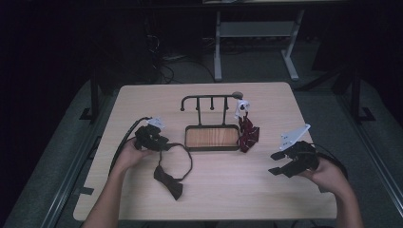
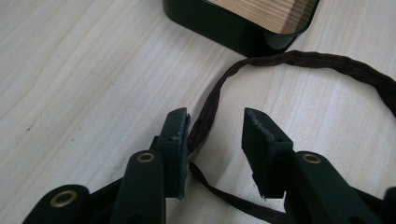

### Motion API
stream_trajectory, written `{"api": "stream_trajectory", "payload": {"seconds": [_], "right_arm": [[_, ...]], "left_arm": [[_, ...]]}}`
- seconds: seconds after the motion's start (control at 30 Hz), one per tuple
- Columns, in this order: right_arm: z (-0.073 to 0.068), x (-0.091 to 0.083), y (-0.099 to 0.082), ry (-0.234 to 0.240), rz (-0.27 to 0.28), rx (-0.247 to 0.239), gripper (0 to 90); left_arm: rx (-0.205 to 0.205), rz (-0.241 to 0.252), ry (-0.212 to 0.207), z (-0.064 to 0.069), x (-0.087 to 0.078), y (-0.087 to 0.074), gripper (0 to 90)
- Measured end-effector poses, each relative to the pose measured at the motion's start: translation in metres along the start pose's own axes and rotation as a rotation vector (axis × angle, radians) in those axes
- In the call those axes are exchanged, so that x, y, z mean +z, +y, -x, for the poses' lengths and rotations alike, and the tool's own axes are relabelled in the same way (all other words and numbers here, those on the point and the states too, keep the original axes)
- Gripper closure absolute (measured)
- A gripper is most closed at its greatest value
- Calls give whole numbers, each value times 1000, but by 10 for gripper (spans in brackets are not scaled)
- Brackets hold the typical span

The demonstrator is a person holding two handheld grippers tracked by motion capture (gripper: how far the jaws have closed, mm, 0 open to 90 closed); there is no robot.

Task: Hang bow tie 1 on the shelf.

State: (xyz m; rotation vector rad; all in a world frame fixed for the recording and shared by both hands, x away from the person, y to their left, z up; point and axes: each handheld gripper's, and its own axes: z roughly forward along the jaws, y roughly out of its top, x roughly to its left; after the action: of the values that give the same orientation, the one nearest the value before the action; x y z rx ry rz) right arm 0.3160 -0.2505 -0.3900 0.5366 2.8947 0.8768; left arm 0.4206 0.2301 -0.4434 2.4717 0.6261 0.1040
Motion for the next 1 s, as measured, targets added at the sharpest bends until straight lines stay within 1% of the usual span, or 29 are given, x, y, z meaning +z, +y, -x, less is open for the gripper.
{"api": "stream_trajectory", "payload": {"seconds": [0.03, 0.07, 0.1, 0.13, 0.23, 0.3, 0.5, 0.53, 0.63, 0.67, 0.73, 0.83, 0.93, 1.0], "right_arm": [[0, 0, 0, -1, 0, -3, 427], [0, 0, 0, -1, 0, -4, 424], [0, 0, 0, -1, 0, -3, 421], [0, 1, 0, -1, 0, -2, 419], [0, 0, 0, 0, -5, 3, 419], [0, 1, -1, 0, -4, 4, 416], [0, 1, -1, -2, -2, -1, 414], [0, 0, -1, -2, -1, -1, 412], [0, 0, -1, -3, -1, -3, 409], [0, 1, -1, -4, -1, -3, 408], [0, 1, -1, -5, 0, -4, 407], [0, 0, -1, -7, -2, -4, 405], [0, 1, -1, -5, -4, 3, 401], [0, 2, -1, -7, -5, 1, 395]], "left_arm": [[8, -13, -2, 0, 0, 0, 621], [0, -13, 1, 0, 2, 0, 622], [16, -29, 5, 0, 3, 0, 624], [11, -27, 1, 0, 4, 0, 629], [22, -39, 1, 0, 5, 0, 644], [17, -36, 0, 0, 7, 0, 658], [28, -43, 4, 1, 7, 0, 690], [25, -40, 6, 1, 8, 0, 700], [42, -44, 3, 2, 8, 1, 753], [40, -42, -4, 3, 8, 1, 766], [53, -47, -6, 4, 8, 2, 813], [54, -55, -18, 4, 8, 1, 883], [58, -65, -30, 5, 6, 0, 893], [61, -76, -28, 5, 4, 0, 896]]}}
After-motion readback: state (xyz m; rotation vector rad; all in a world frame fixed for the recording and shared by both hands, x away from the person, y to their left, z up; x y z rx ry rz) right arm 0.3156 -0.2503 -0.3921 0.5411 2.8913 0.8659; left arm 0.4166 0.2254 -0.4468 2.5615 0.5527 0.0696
